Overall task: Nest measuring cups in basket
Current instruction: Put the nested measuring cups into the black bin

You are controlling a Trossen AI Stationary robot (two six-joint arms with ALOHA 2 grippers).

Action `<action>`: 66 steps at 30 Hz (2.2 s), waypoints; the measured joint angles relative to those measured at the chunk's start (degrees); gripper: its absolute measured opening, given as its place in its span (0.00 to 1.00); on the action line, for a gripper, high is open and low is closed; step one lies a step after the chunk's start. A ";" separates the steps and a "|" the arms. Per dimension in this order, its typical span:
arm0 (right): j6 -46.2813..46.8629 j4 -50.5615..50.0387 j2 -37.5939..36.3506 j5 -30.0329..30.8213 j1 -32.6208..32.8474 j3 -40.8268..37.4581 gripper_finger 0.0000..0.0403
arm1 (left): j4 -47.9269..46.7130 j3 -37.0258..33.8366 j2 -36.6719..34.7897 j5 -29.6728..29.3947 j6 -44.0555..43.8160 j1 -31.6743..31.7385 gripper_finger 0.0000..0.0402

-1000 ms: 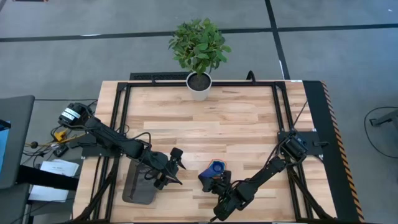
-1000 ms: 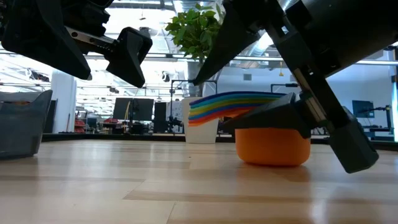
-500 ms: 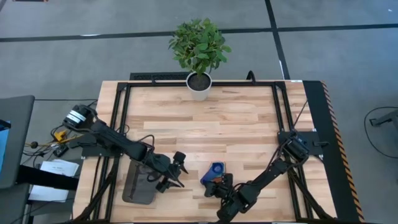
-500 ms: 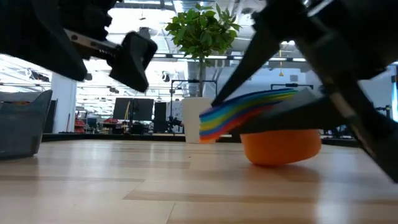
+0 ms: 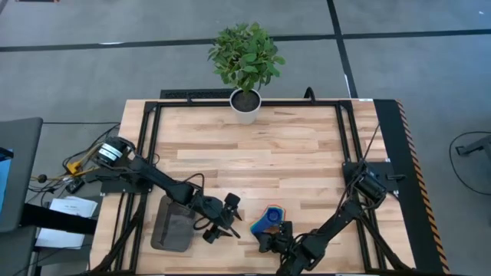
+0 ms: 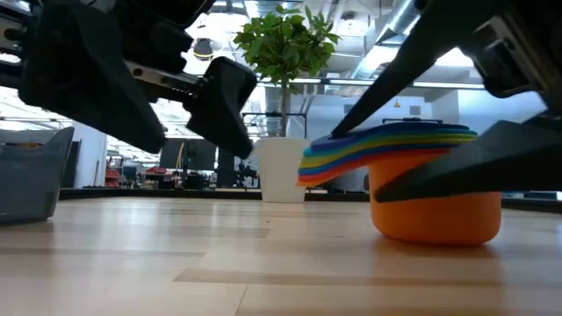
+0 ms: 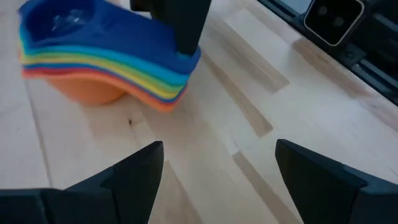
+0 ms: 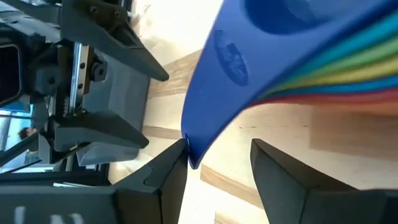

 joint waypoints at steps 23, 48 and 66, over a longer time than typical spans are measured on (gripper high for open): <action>5.03 -19.70 -6.78 1.43 6.35 -0.02 0.47 | 0.01 4.88 3.13 -0.37 -0.11 2.31 0.75; -1.89 -24.52 -8.87 -10.89 0.35 0.00 0.29 | 1.08 8.92 8.69 3.15 -5.77 1.49 0.75; -8.45 -18.19 -8.87 -13.49 -1.63 0.00 0.29 | 4.06 8.93 8.68 6.10 -4.42 0.96 0.75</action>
